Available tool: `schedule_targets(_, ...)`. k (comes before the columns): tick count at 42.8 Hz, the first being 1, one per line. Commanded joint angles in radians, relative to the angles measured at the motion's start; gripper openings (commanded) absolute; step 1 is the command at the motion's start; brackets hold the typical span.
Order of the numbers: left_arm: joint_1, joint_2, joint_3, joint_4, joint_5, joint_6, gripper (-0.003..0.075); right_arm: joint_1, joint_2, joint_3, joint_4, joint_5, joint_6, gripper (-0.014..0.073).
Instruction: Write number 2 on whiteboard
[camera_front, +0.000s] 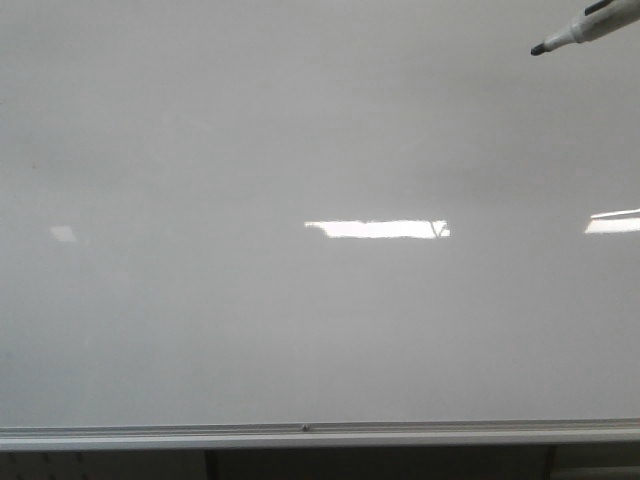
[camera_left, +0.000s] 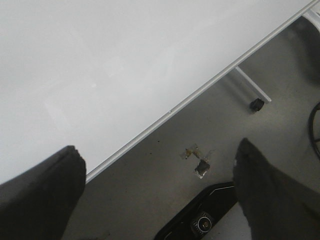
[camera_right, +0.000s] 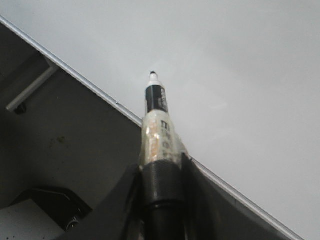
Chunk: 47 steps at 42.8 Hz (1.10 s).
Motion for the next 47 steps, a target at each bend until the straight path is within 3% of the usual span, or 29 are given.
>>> schedule_targets(1, 0.004, -0.074, 0.022, -0.05, -0.068, 0.021, 0.0584, -0.007, -0.063, 0.064, 0.035, -0.181, -0.002, 0.0034)
schedule_targets(15, 0.004, -0.125, 0.075, -0.05, -0.141, 0.023, 0.0584, -0.007, -0.012, 0.139, 0.074, -0.548, -0.002, 0.0034)
schedule_targets(47, 0.004, -0.123, 0.075, -0.05, -0.143, 0.023, 0.0584, -0.007, 0.317, 0.138, 0.06, -0.976, -0.002, 0.0034)
